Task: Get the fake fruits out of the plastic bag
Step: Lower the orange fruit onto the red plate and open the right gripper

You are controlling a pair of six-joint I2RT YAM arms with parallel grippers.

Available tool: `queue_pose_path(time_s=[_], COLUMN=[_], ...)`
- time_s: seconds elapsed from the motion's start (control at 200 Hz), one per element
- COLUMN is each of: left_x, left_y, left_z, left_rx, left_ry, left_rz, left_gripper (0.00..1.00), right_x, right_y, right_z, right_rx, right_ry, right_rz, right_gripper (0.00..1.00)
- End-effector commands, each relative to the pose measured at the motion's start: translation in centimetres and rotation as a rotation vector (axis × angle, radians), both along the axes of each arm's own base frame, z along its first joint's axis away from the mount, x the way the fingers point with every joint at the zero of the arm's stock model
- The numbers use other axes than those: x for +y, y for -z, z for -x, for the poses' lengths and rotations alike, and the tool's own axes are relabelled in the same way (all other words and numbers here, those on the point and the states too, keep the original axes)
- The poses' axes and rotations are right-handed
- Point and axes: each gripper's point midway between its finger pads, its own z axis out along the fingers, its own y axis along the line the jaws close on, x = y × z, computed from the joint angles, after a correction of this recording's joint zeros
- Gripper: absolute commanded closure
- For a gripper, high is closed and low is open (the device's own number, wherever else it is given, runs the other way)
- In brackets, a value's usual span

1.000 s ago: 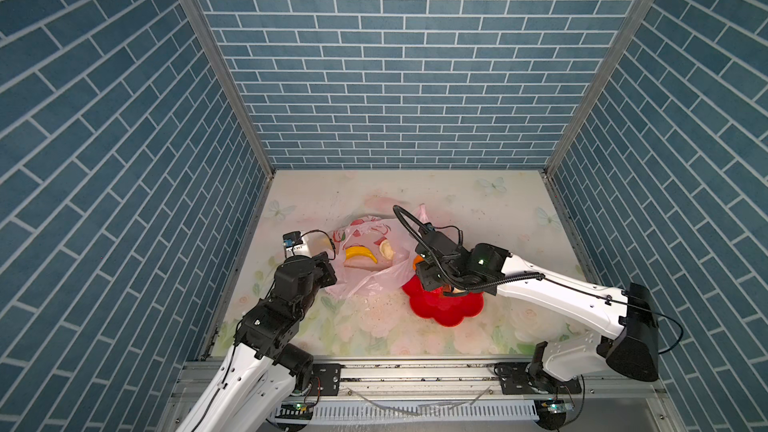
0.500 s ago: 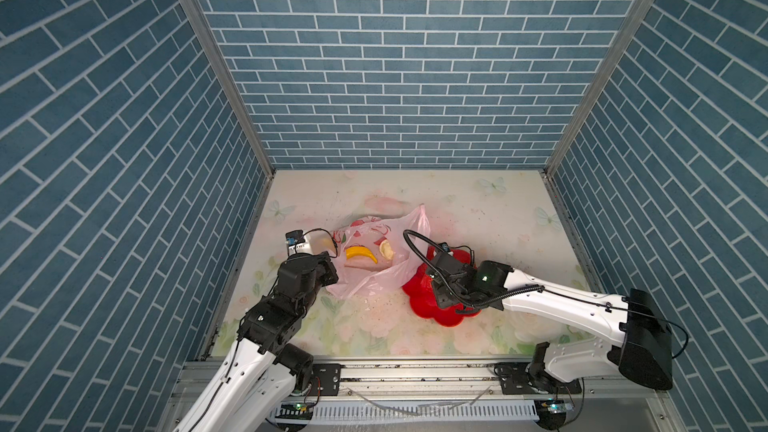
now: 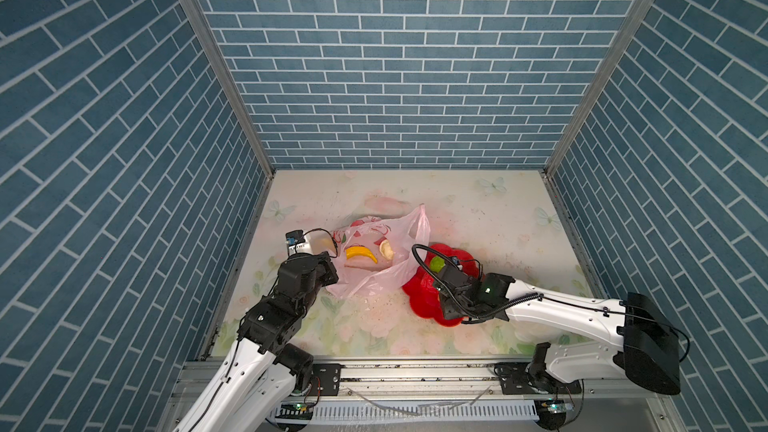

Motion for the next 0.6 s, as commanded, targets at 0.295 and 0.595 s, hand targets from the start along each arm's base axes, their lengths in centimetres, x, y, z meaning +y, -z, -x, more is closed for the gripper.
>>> queue_pose_path(time_s=[0.295,0.595], left_x=[0.5,0.6], left_y=[-0.8,-0.7], left_z=[0.4,0.5], left_rx=[-0.02,-0.02], left_ry=[-0.013,-0.016], left_rz=[0.005,0.003], left_gripper=[0.92,0.92], right_x=[-0.8,-1.2], right_y=[2.8,3.5], right_z=[0.6,0.6], right_rx=[0.051,0.055], right_ry=[0.054,0.064], right_rz=[0.029,0.051], right_gripper=[0.54,0.38])
